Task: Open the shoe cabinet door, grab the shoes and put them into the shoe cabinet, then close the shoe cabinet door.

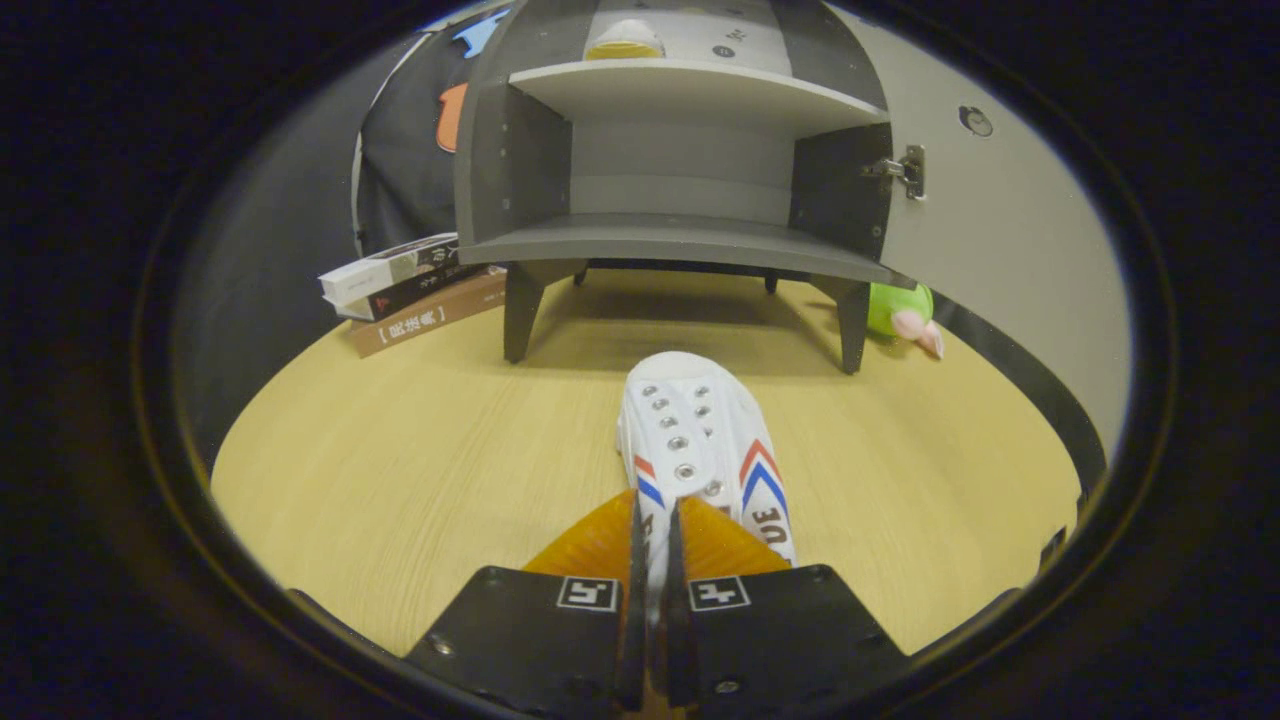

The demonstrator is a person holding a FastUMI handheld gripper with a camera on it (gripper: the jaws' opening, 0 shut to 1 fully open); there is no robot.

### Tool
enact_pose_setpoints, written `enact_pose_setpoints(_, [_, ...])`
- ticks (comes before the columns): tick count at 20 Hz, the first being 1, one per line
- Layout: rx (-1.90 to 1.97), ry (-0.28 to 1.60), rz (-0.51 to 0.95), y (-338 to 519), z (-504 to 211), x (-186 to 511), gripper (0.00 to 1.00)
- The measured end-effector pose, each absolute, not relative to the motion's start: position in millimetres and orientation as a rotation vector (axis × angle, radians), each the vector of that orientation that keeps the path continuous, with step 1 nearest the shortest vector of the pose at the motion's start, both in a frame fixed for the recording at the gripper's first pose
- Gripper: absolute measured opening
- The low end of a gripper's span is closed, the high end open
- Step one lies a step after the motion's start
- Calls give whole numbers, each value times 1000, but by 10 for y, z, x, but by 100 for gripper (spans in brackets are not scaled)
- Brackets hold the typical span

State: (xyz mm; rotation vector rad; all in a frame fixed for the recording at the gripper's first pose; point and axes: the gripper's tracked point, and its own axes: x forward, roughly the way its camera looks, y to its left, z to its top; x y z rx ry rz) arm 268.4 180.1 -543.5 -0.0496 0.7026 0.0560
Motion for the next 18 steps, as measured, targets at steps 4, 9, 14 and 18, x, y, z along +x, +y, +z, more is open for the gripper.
enact_pose_setpoints(4, [-64,626,56,1691,-5349,2703,4])
enact_pose_setpoints(9, [-42,581,88,1642,-5217,2589,3])
enact_pose_setpoints(14, [-32,520,111,1630,-4786,2501,4])
enact_pose_setpoints(18, [-27,465,127,1656,-4313,2462,3])
